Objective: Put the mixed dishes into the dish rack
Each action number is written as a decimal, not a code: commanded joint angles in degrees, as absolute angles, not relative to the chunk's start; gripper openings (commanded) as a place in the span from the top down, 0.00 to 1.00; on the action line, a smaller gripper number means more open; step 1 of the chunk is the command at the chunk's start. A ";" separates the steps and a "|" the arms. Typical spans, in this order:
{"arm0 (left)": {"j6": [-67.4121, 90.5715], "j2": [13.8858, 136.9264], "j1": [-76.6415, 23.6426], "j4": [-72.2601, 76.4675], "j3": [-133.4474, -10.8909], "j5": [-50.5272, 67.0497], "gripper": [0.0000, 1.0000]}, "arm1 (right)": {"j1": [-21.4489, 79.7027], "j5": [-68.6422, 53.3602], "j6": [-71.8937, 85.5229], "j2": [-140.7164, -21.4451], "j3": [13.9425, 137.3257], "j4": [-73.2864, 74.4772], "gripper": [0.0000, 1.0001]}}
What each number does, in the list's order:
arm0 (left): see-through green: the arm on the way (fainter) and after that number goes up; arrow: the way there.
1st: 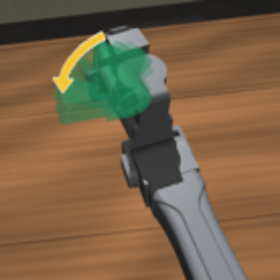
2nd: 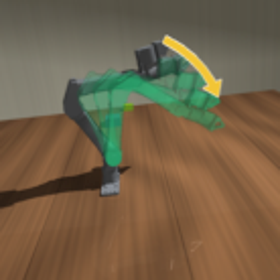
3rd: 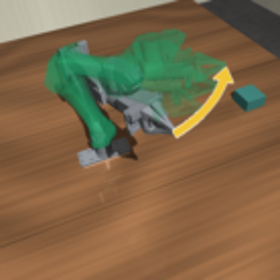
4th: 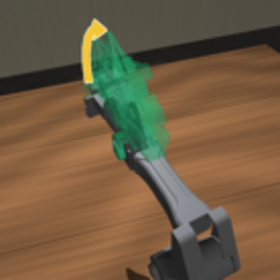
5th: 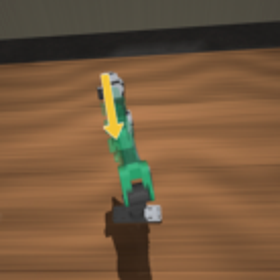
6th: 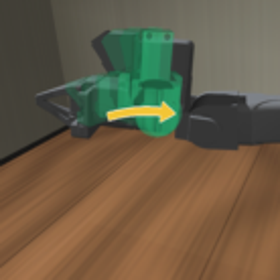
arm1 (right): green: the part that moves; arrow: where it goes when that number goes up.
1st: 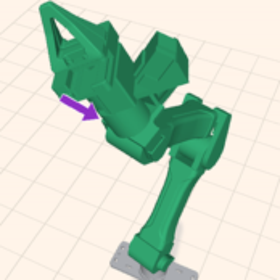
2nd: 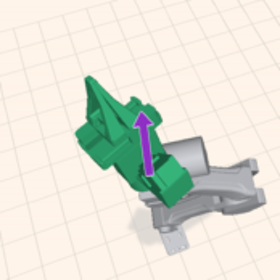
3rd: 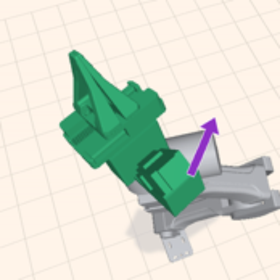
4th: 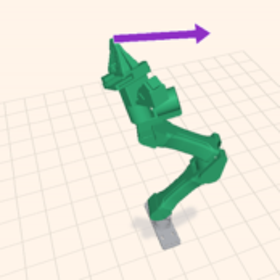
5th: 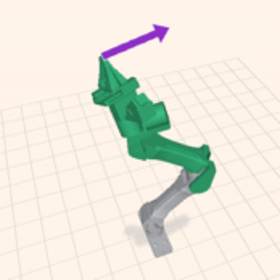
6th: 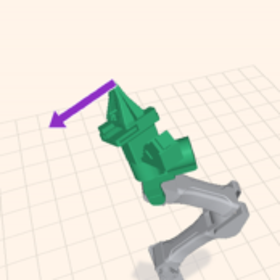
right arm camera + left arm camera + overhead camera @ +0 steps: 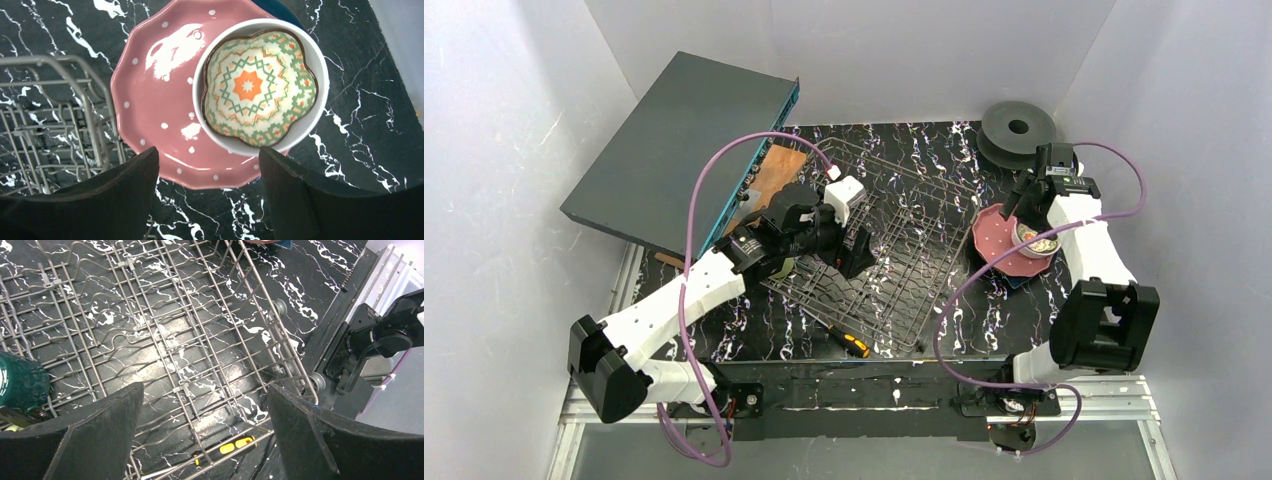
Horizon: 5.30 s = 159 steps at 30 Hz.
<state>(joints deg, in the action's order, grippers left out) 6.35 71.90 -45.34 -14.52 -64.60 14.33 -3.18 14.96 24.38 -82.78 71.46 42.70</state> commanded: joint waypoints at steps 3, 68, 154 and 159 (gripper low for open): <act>3.74 68.63 -45.46 -14.37 -64.24 11.50 0.08 | -5.32 9.75 19.25 -88.29 73.92 37.14 0.25; 3.50 72.97 -45.49 -14.94 -64.60 11.77 0.08 | -5.36 8.50 17.55 -89.45 73.39 36.43 0.59; 3.25 73.69 -45.45 -15.65 -65.15 12.11 0.02 | -11.07 7.34 30.91 -90.99 73.39 36.65 0.99; 3.26 73.59 -45.45 -15.64 -65.15 12.14 0.02 | -11.07 7.35 31.05 -88.16 72.87 37.46 0.99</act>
